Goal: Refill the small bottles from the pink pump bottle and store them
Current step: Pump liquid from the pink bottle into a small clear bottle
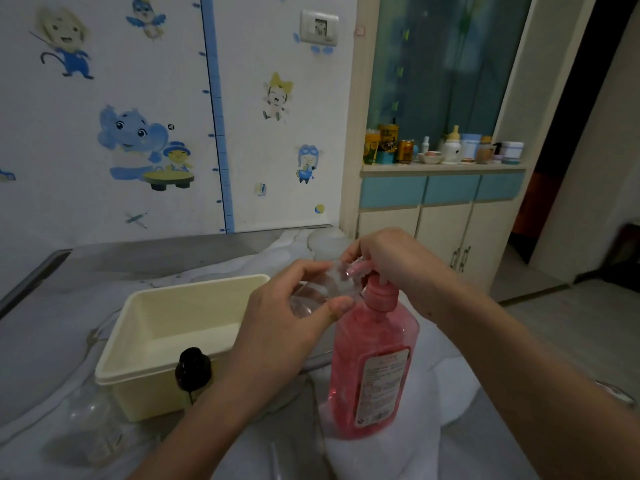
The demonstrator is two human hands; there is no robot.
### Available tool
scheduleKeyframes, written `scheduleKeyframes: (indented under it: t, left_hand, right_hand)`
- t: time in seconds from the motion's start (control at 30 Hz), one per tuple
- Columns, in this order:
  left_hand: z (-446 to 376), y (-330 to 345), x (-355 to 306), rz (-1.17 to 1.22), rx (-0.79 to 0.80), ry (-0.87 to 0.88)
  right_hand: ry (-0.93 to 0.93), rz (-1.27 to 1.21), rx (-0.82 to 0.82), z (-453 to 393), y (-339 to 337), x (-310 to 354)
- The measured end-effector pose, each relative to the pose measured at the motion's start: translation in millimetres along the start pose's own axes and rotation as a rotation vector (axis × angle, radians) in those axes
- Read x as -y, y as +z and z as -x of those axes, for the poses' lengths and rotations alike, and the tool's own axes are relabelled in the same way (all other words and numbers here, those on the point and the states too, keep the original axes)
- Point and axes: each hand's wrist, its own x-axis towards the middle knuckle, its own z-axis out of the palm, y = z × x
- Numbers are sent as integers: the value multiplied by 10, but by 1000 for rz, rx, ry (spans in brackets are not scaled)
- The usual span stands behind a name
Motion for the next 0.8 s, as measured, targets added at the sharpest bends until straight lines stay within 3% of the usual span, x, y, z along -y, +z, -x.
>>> scheduleKeyframes:
  t: [0.13,0.3,0.4,0.47,0.53,0.7,0.8]
  left_hand:
    - [4,-6,-12,4,3,10]
    - [7,-9,25,-30,24,25]
    - [4,-14,3,-23,14,29]
    - [1,-13,-9,-10,5,19]
    - [-4,-20,-9,-15,-1,18]
    - [-1,-17,6,-37,0,35]
    - [9,-10,16,-58,6,43]
  right_hand:
    - [6,-274,-207,171,58,-146]
    - [35,-326,-268,168,134,-215]
    - [15,-162,-217,111,100,-168]
    - [37,-26,-79,56,39,-29]
    - [47,-51,11,39,2,35]
    - [-24,-230,-266,147,76,-192]
    - [-7,-290,-290,152,142,-233]
